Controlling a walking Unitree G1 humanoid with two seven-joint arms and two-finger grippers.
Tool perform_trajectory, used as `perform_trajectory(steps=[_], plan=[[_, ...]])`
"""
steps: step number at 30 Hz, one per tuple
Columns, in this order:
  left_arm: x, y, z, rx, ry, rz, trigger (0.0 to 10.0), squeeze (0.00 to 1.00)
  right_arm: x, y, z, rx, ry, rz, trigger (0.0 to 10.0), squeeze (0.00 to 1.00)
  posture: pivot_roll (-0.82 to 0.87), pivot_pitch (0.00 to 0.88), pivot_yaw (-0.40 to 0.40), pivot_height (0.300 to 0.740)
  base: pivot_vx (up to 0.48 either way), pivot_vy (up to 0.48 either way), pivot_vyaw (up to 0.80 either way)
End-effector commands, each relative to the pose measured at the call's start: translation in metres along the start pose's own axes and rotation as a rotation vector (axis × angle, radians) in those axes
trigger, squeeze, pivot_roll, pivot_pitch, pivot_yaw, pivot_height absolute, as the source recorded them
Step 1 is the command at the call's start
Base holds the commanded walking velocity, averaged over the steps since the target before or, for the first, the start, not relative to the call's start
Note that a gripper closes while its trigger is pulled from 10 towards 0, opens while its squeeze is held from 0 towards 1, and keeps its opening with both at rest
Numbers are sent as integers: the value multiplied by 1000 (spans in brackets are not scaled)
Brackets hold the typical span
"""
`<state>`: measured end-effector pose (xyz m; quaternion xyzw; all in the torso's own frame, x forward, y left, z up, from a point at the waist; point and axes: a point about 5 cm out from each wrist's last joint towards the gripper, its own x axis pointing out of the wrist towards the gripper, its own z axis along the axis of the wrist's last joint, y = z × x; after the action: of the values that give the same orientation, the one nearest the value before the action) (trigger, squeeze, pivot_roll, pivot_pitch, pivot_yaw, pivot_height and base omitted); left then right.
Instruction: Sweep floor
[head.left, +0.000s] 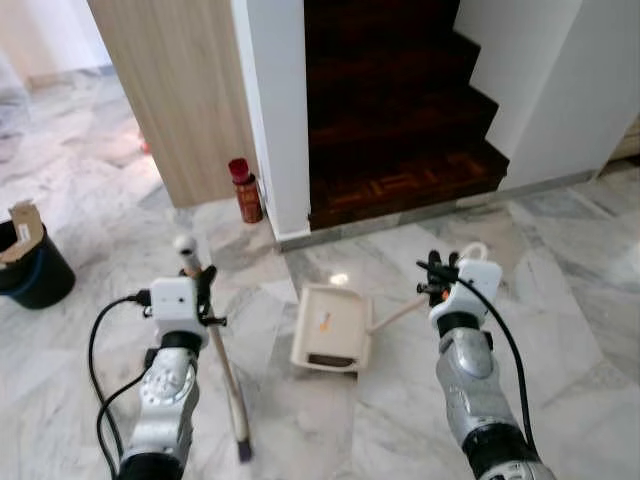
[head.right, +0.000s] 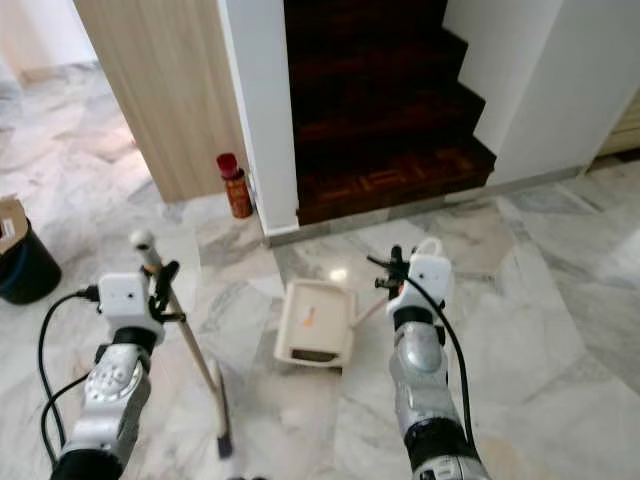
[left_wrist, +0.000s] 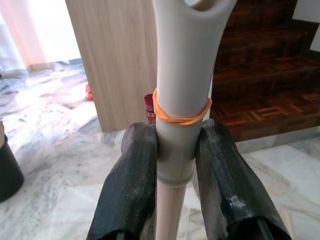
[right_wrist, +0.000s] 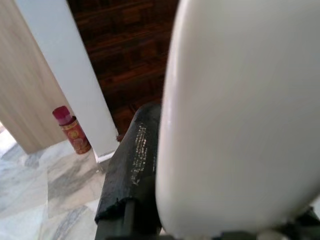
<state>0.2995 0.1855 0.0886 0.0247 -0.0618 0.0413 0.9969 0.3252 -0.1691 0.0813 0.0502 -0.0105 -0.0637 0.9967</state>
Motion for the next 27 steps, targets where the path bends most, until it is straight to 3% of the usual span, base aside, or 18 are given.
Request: perform_trajectory(steps=[1,8,12,18,27], plan=[[4,3,8,-4,-26,2,10000,0,5,1,12,3,-50,0,10000,0,-11,56,10,740,0,0,0],[4,0,8,3,-24,-11,10000,0,5,1,13,-6,-55,0,10000,0,-9,62,11,740,0,303,0],[4,0,8,3,-22,-12,10000,0,5,2,15,-13,-67,7,10000,0,-9,63,12,740,0,271,631],[4,0,8,2,-20,-10,10000,0,5,2,15,12,-64,5,10000,0,-7,62,12,740,0,0,0],[5,-2,8,-4,-17,-14,10000,0,6,2,15,-1,-62,7,10000,0,-5,53,11,740,0,318,0]])
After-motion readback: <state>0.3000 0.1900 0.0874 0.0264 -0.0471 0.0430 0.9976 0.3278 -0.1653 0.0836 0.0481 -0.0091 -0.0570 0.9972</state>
